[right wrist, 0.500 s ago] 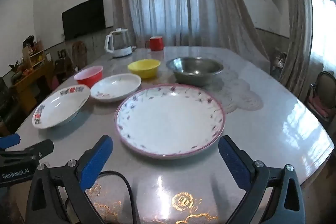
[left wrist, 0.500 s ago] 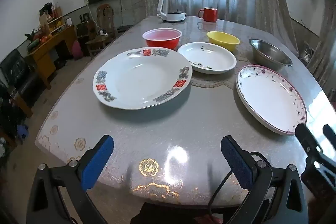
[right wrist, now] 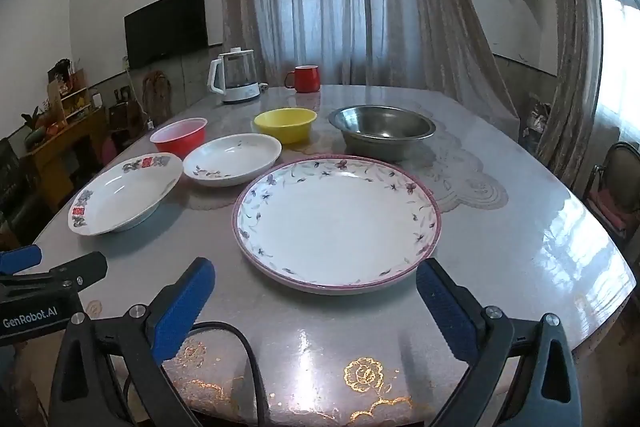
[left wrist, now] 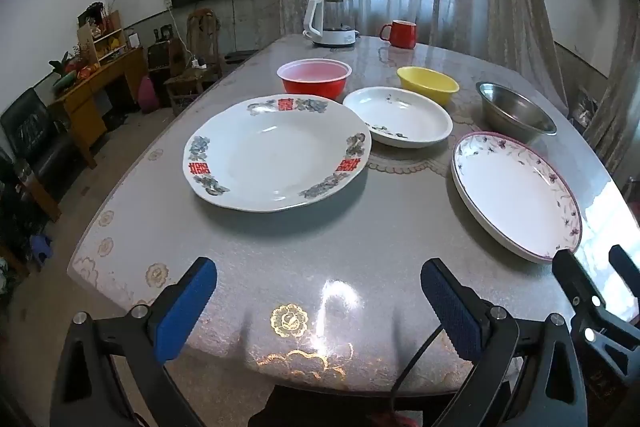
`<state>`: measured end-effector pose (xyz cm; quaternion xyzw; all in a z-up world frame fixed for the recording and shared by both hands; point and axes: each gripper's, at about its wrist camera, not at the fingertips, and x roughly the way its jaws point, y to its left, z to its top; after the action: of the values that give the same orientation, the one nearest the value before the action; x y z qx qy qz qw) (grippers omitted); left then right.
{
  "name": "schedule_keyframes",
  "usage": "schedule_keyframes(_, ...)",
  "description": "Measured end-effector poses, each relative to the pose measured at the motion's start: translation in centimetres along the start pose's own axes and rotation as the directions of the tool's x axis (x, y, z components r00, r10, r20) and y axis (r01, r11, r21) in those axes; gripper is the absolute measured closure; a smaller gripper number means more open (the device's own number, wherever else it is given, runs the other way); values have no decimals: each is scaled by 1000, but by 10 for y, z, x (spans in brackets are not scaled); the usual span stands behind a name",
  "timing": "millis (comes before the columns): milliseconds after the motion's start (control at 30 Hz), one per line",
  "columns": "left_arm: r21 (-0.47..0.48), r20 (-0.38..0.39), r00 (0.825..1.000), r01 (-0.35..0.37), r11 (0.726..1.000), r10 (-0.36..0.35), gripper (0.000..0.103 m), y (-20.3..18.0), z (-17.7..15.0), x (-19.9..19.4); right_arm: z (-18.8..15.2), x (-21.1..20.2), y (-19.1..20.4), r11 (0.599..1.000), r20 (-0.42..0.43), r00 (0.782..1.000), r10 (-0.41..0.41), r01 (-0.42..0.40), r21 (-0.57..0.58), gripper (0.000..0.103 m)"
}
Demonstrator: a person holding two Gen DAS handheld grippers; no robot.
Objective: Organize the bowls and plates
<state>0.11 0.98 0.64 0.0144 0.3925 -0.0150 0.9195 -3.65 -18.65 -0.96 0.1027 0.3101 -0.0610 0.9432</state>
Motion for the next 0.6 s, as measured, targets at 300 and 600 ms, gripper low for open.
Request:
schedule_keyframes(300, 2, 4, 1000, 6, 1000, -6, 0, 0, -2, 2, -3, 4, 2, 1000, -18, 1000, 12, -12, 5, 0)
schedule_keyframes(600, 3, 6, 1000, 5, 1000, -5, 0, 1, -4, 2, -5, 6, 3, 1000, -27, 999, 24, -24, 4, 0)
